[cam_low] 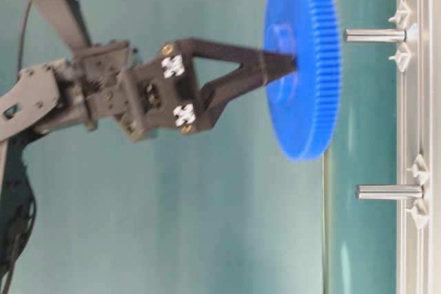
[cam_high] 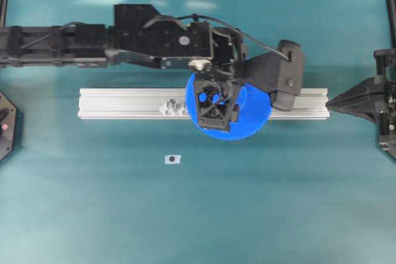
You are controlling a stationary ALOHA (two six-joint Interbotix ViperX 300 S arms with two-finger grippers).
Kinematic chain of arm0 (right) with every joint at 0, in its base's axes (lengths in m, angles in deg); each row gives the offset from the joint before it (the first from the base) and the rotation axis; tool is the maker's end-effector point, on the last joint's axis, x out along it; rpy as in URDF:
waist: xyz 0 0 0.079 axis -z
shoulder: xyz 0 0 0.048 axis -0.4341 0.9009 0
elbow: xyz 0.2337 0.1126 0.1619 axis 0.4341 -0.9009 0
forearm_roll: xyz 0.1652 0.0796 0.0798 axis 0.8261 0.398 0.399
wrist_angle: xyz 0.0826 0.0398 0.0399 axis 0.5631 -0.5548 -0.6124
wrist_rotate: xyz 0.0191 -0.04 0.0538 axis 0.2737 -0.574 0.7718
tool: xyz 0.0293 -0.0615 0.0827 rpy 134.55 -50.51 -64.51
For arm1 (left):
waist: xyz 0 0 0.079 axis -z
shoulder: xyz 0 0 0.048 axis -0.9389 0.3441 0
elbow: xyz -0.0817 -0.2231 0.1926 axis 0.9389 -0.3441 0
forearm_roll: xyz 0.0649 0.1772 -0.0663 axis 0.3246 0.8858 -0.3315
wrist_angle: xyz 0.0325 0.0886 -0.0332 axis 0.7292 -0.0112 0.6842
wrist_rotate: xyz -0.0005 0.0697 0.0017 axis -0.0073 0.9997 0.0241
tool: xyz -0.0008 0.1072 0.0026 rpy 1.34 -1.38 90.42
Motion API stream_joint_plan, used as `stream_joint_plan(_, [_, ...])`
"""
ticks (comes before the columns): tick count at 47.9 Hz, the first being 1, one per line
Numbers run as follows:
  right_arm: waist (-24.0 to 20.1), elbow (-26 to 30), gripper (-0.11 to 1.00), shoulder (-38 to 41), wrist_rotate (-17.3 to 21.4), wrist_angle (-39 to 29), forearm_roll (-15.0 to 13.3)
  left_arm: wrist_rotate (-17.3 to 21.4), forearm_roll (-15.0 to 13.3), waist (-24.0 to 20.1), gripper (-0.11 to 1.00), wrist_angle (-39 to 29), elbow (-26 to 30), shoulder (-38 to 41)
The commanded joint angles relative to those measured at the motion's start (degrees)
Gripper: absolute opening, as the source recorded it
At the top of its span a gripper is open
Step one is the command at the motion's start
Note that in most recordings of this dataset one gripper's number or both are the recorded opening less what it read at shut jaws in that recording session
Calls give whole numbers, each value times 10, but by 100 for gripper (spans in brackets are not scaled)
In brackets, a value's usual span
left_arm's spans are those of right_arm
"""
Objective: Insert the large gear onto the shaft.
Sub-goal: 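Carry the gear over the rail toward the right shaft, then align the gear's hole with the right shaft and push it on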
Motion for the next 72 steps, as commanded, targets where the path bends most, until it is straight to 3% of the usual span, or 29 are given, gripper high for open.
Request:
stream_joint_plan(1, [2, 4, 3, 3, 5, 2, -1, 2, 1, -6, 77, -4, 36, -11])
stream_joint_plan(9, [2, 4, 3, 3, 5, 2, -1, 3, 0, -19, 77, -34, 65, 11])
stream_joint_plan(16, [2, 4, 3, 2, 5, 2, -1, 27, 0, -20, 77, -54, 92, 33])
stream_joint_plan(30, [2, 4, 3, 0, 5, 2, -1, 34, 0, -26, 77, -55, 134, 62])
stream_joint_plan(72, [2, 3, 3, -6, 5, 2, -1, 34, -1, -34, 77, -45, 138, 97])
